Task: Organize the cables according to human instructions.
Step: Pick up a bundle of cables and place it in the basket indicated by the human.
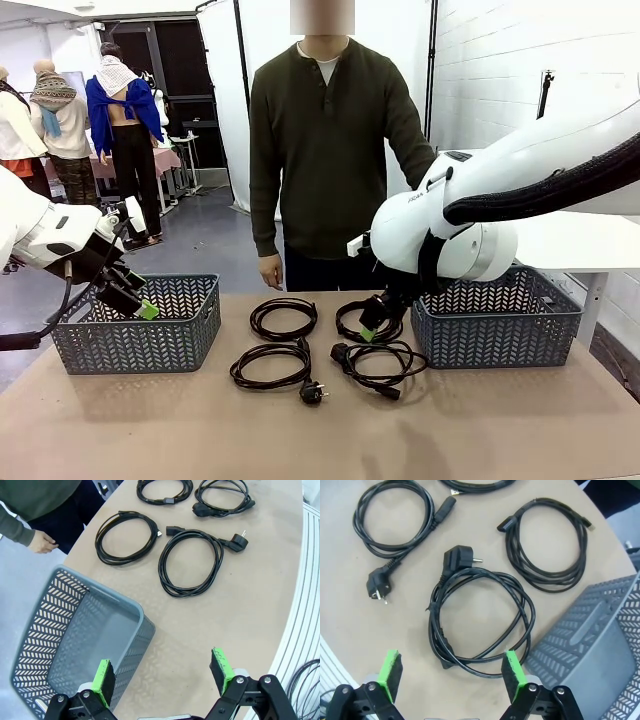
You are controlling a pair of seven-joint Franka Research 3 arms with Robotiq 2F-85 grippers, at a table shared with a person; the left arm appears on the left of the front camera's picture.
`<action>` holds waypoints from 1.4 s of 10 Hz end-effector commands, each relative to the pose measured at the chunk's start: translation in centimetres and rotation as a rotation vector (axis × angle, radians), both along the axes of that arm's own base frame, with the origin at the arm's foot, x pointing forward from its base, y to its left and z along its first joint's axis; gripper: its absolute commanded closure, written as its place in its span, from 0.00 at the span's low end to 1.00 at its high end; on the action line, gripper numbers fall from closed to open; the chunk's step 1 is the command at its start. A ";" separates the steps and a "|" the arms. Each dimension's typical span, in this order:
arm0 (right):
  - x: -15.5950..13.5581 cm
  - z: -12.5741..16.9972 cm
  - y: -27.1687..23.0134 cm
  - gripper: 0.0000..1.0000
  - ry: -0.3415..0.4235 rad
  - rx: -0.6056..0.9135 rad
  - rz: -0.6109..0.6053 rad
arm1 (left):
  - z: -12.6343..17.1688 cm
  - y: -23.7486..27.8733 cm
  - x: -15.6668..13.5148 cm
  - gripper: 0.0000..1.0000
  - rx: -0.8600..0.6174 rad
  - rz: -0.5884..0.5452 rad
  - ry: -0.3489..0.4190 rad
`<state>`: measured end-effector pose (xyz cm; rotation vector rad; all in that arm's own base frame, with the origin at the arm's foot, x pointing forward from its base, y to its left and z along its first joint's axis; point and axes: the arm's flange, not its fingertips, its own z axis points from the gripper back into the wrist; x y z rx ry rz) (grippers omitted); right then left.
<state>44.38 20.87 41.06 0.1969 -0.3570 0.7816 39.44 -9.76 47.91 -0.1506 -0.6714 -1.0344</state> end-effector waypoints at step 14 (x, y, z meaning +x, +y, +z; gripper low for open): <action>2.8 -3.4 4.2 0.00 0.044 -0.083 -0.033 | -0.3 0.2 -0.2 0.00 -0.009 0.001 0.005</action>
